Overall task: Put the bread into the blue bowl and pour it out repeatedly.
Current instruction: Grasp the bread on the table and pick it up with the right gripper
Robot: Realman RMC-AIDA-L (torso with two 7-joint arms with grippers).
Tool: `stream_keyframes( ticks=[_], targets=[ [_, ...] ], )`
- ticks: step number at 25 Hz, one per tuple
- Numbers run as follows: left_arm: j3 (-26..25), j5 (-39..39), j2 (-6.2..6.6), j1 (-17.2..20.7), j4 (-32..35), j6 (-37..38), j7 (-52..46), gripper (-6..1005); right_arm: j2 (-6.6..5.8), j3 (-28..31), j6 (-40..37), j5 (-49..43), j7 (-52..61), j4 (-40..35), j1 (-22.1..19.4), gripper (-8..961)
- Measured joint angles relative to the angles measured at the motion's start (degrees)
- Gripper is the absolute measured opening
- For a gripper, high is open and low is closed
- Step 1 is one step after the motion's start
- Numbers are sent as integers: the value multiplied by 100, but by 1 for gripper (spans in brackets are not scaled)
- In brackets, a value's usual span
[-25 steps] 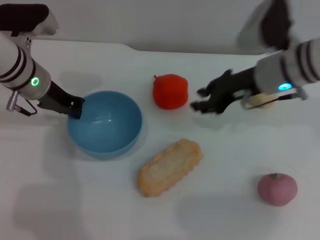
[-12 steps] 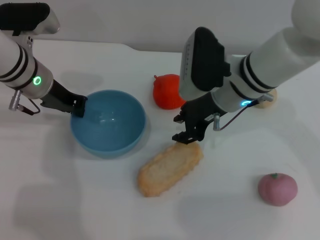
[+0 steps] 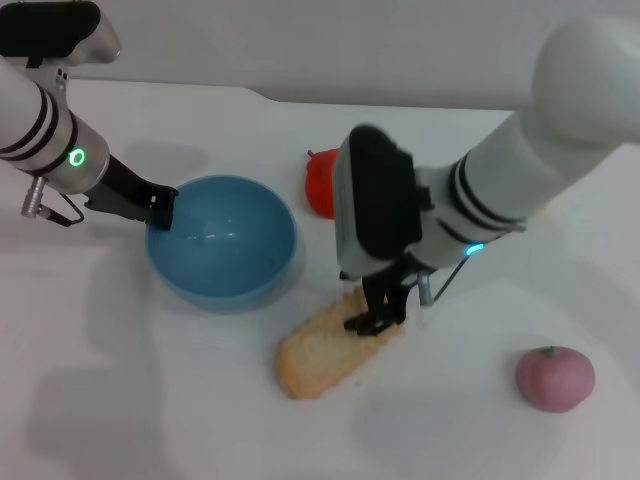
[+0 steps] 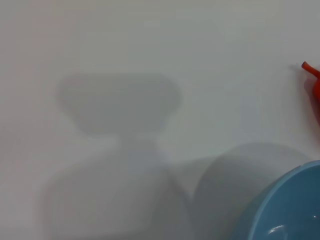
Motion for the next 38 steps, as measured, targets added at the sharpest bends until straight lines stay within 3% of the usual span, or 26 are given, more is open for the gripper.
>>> stream_keyframes(
  ticks=[7,20,24,30,33,38],
  targets=[
    [-2,1,3,-10,7,-2,-31,31,2,-834,289,384,-34,-67,4,644],
    [-11,-13,2,-31,15,15,-48,32,6,-1090,-97,395,16,-84,6,642],
    [-11,-33,3,-33,15,43,-49,36,7,-1073,-166,372,138,-88,13,576],
    [-11,-34,15,-35,23,54,-49,35,4,-829,-236,362,161,-84,9,403],
    [-11,-35,18,-42,26,54,-50,36,-33,-378,-448,358,160,-88,2,311],
    [7,-33,31,-64,26,65,-50,36,-109,518,-870,251,123,-136,-22,289]
  ],
)
